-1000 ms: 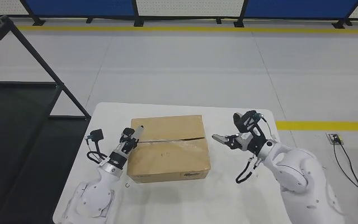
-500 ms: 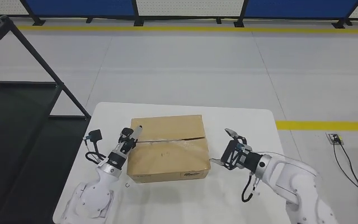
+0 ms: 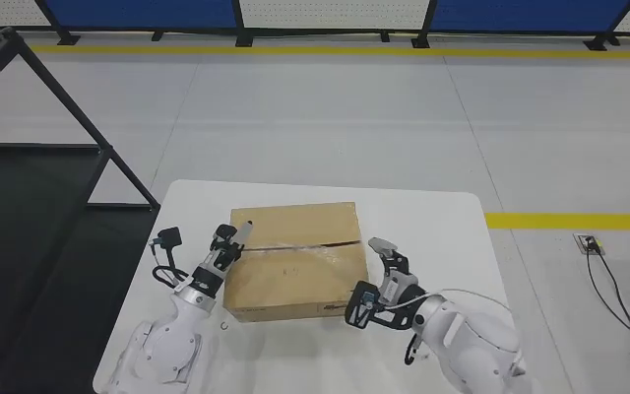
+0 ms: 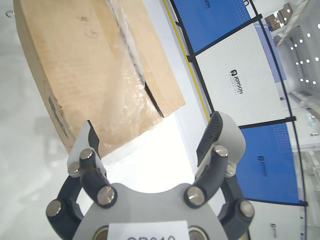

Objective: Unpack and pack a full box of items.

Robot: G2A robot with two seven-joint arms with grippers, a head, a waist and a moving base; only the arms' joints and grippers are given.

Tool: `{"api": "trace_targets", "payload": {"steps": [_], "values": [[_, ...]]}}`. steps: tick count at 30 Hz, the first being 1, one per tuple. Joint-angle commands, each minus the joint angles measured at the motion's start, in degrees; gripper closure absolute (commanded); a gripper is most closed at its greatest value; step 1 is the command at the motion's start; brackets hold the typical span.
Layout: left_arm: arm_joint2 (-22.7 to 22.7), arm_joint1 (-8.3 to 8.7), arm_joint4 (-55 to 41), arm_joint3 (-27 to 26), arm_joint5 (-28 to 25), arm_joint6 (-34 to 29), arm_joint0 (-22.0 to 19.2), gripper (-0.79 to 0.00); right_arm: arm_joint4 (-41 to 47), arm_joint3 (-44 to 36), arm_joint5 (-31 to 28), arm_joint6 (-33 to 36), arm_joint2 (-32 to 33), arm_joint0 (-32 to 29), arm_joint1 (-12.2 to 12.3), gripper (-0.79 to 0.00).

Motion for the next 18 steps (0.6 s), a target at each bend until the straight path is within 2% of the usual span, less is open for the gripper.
{"api": "trace_targets", "payload": {"steps": [1,9,18], "values": [[0.0,0.0,0.0,0.0,0.0,0.0,0.0,-0.785,-2.5,0.1,1.4,2.0,-1.9,0.3,-0.2,-0.785],[0.1,-0.03,0.0,0.1,-0.1,-0.2,-0.1,-0.785,-6.5,0.5,6.9,9.0,-6.6,2.1,-1.5,-0.785],[-0.2,0.01,-0.1,-0.4,-0.6,-0.3,0.5,-0.785,-7.5,0.9,13.9,14.7,-7.0,3.0,-2.6,-0.785]]}}
